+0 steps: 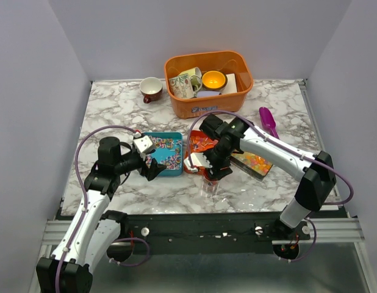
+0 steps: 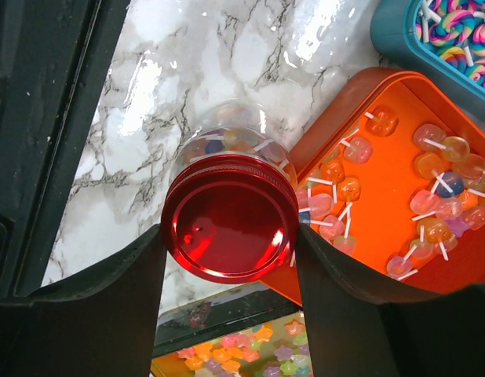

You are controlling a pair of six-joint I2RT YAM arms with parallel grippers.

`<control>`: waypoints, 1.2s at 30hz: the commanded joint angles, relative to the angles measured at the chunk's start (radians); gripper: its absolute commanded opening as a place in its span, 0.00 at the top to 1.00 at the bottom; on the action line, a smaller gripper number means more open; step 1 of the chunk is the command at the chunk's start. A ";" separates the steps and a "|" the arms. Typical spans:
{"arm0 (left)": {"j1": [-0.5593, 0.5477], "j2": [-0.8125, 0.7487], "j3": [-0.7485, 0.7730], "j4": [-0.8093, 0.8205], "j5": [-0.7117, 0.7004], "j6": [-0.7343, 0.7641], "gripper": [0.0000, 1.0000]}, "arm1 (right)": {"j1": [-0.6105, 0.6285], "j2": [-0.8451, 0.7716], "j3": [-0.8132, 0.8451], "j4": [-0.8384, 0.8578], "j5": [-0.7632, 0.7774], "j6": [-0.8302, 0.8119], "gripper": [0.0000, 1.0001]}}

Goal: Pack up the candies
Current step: Close the bottle lid on the packing bottle.

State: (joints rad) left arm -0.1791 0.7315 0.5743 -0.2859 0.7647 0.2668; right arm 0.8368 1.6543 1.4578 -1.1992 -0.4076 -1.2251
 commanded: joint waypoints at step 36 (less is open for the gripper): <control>-0.675 0.580 -0.404 1.286 -0.398 -0.135 0.11 | -0.387 -0.356 -0.141 0.239 -0.045 0.590 0.00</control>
State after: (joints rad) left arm -0.8497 1.1873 0.1947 0.6468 0.4938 0.1768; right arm 0.4500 1.3647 1.4441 -1.0962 -0.3691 -0.7746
